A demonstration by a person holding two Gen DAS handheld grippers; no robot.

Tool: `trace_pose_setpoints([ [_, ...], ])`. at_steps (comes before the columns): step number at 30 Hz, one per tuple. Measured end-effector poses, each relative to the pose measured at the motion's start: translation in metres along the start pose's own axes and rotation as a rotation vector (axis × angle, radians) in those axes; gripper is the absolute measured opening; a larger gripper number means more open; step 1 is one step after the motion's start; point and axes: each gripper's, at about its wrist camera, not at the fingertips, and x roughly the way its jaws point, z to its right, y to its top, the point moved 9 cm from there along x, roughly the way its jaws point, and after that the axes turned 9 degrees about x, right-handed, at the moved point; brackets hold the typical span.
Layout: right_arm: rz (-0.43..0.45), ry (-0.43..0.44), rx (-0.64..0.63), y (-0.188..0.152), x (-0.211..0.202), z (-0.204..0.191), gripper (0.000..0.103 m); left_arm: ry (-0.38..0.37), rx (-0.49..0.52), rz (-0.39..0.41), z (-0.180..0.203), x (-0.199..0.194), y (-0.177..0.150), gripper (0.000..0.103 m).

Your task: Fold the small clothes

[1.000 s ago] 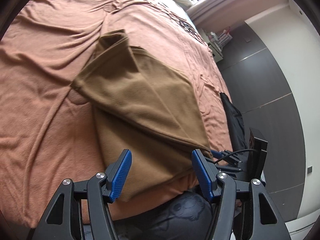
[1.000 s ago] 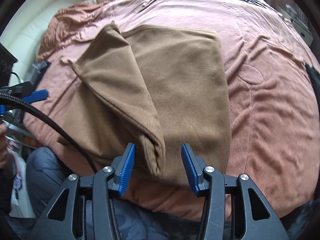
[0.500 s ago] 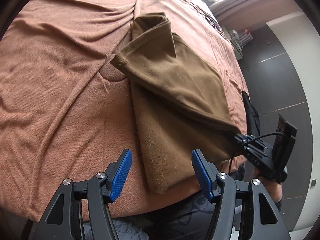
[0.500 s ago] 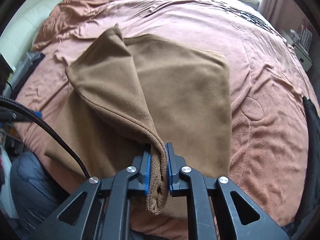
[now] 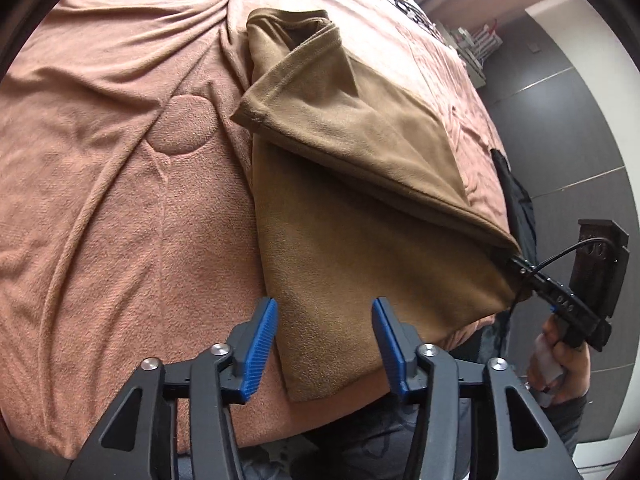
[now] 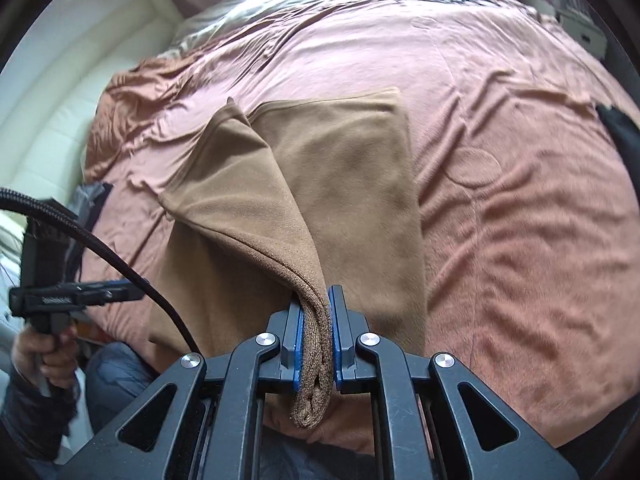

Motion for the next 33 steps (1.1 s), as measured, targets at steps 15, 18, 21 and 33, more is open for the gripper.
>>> trace_pose_setpoints([
  [15,-0.030,0.103,0.185,-0.007,0.022,0.054,0.007,-0.004,-0.065,-0.070,-0.019,0.029,-0.014,0.030],
  [18,-0.019,0.112,0.167,-0.005,0.017,0.053,0.007,-0.017,-0.065,-0.061,-0.021,0.020,-0.013,0.030],
  [21,-0.024,0.119,0.165,-0.008,0.018,0.053,0.007,-0.034,-0.055,-0.061,-0.020,0.018,-0.014,0.030],
  [33,-0.031,0.152,0.199,-0.014,0.024,0.057,0.008,0.016,-0.041,-0.063,-0.026,0.026,-0.017,0.009],
])
